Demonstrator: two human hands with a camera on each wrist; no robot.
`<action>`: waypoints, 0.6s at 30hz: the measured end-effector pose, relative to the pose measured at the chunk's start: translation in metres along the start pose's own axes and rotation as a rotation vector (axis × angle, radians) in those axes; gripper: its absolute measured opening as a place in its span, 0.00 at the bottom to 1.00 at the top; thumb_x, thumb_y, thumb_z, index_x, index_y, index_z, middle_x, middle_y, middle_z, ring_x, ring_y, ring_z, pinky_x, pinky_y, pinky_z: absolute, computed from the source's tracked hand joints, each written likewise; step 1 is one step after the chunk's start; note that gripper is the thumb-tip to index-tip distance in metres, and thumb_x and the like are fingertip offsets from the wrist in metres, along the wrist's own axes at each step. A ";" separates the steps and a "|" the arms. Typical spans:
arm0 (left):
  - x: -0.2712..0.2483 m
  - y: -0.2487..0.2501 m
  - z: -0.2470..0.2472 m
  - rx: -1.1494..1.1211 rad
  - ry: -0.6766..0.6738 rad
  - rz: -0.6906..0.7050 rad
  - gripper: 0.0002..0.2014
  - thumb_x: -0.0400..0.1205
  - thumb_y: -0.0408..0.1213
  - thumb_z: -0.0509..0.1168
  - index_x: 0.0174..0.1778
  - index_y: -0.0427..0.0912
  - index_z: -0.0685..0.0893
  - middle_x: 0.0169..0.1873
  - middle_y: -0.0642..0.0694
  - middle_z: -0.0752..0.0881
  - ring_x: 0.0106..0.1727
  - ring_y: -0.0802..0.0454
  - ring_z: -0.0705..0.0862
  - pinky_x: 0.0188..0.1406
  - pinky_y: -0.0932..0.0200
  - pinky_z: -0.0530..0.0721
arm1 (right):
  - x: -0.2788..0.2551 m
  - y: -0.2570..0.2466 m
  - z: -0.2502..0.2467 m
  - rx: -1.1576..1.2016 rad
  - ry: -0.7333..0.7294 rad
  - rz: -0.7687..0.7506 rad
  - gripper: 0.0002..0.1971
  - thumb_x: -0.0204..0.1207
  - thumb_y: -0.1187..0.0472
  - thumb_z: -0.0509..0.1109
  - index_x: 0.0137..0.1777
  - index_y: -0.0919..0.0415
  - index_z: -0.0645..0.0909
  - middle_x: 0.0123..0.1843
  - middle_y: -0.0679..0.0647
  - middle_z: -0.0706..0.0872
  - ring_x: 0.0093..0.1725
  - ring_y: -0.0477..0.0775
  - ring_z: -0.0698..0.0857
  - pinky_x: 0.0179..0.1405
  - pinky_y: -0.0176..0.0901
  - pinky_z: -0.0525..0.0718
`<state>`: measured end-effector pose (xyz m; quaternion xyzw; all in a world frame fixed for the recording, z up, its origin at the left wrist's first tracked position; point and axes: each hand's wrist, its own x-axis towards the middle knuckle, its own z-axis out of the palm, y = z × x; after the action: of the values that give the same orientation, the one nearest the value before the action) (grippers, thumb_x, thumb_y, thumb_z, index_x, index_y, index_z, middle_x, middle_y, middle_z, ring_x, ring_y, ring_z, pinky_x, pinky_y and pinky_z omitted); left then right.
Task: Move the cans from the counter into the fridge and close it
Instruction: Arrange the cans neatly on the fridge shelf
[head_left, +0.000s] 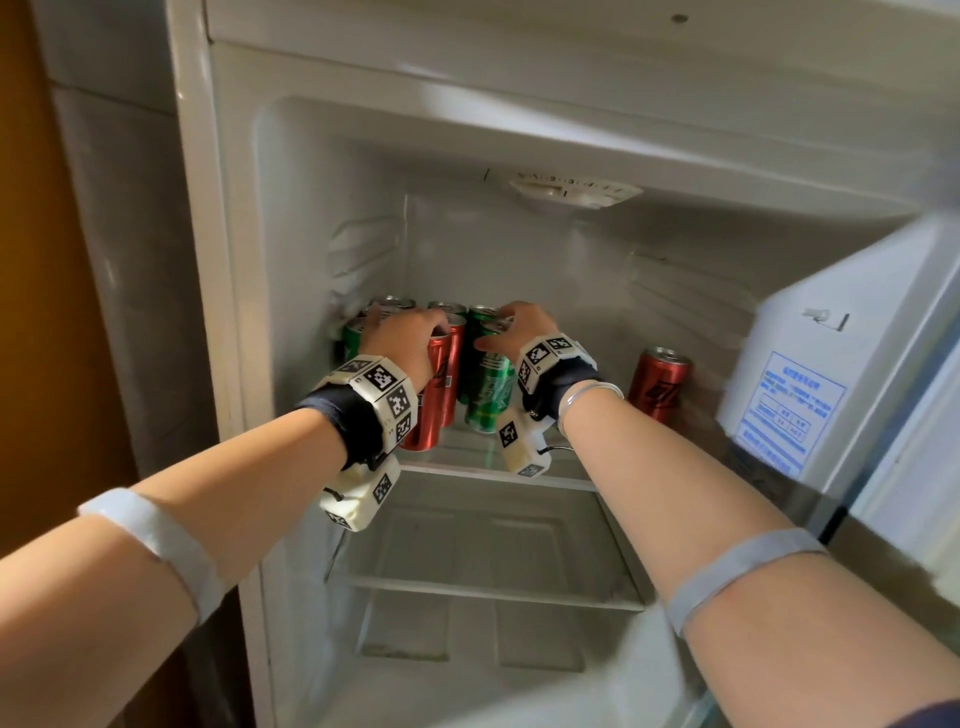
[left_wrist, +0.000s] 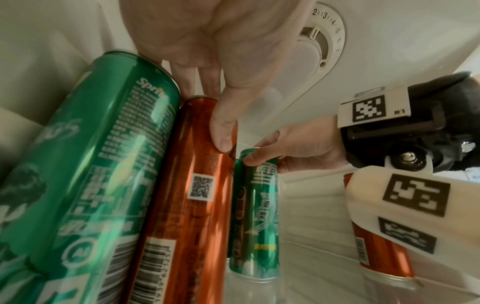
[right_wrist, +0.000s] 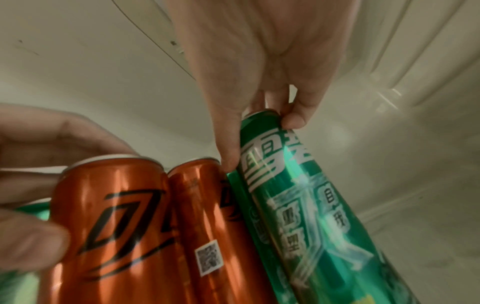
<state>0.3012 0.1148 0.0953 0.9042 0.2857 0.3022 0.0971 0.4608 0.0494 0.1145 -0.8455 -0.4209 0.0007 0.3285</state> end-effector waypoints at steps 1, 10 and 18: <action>0.000 0.000 0.000 0.006 -0.004 0.003 0.21 0.73 0.25 0.68 0.59 0.48 0.79 0.56 0.45 0.85 0.59 0.45 0.82 0.64 0.46 0.77 | 0.001 -0.001 0.003 0.004 0.001 -0.007 0.21 0.70 0.56 0.77 0.61 0.59 0.81 0.57 0.55 0.86 0.52 0.54 0.84 0.49 0.41 0.79; 0.001 -0.004 0.005 -0.032 0.004 0.003 0.21 0.71 0.34 0.73 0.58 0.49 0.78 0.56 0.47 0.85 0.59 0.46 0.82 0.70 0.41 0.73 | 0.007 0.000 0.018 0.129 0.035 -0.016 0.22 0.71 0.55 0.75 0.61 0.57 0.71 0.48 0.52 0.80 0.41 0.49 0.78 0.42 0.43 0.76; -0.002 -0.008 0.004 -0.078 0.102 0.021 0.10 0.80 0.45 0.64 0.55 0.49 0.82 0.55 0.47 0.87 0.57 0.47 0.83 0.60 0.49 0.80 | -0.004 0.018 -0.007 0.017 0.189 0.060 0.21 0.76 0.50 0.70 0.65 0.59 0.73 0.65 0.58 0.77 0.60 0.60 0.80 0.54 0.46 0.77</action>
<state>0.2985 0.1202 0.0885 0.8861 0.2686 0.3599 0.1145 0.4728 0.0352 0.1091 -0.8513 -0.3625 -0.0656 0.3735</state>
